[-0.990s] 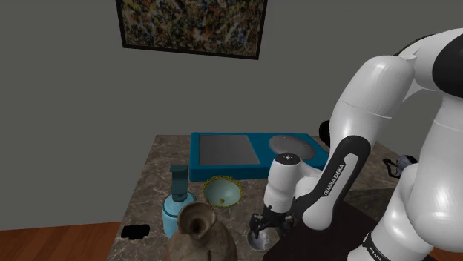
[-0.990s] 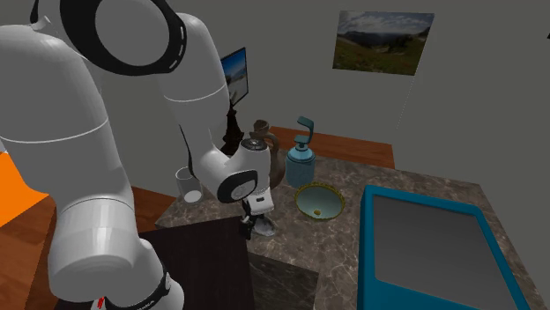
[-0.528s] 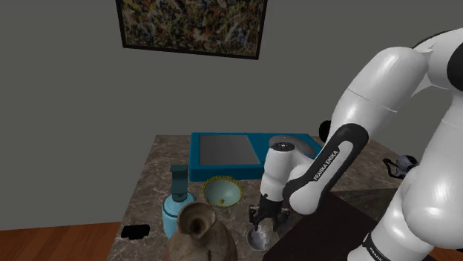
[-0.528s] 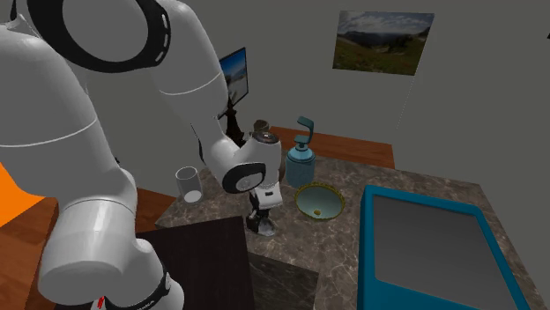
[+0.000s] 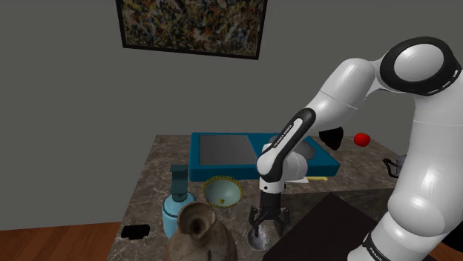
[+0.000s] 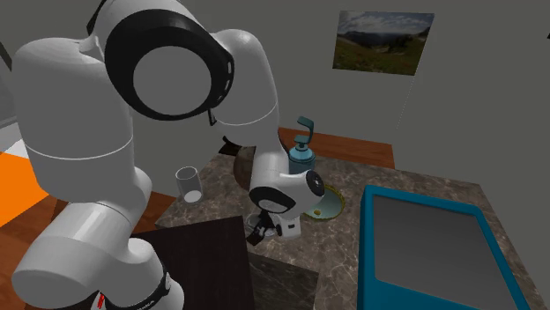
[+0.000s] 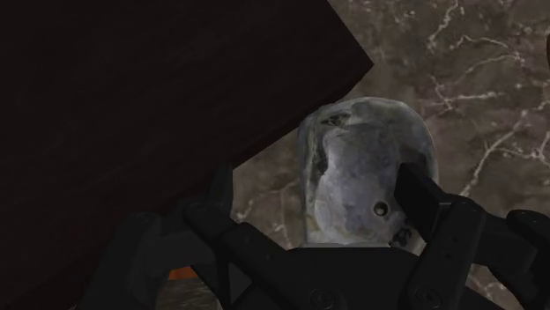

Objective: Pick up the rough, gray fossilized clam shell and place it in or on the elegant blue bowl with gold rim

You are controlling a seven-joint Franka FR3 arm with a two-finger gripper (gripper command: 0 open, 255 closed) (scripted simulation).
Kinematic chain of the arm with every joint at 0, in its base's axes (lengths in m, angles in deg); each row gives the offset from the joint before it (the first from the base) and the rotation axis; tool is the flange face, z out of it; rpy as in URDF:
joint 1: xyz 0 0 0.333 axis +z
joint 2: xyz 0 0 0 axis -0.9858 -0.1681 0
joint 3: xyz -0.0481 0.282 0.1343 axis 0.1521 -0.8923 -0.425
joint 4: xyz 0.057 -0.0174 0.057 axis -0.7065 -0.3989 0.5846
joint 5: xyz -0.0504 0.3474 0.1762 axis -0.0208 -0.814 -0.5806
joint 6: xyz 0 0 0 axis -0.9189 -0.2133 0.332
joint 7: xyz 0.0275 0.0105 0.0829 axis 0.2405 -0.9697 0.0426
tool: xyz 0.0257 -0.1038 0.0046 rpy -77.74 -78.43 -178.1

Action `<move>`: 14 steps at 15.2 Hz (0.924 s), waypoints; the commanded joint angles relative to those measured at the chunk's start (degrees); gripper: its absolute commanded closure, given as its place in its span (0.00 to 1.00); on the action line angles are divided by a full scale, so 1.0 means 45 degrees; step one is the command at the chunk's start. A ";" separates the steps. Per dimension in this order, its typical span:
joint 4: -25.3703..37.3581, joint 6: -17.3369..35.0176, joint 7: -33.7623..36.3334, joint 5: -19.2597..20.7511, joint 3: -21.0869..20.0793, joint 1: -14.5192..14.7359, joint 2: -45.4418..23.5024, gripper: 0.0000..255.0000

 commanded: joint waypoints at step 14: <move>-0.0006 0.0306 -0.0103 -0.0069 -0.0024 0.0055 -0.0320 1.00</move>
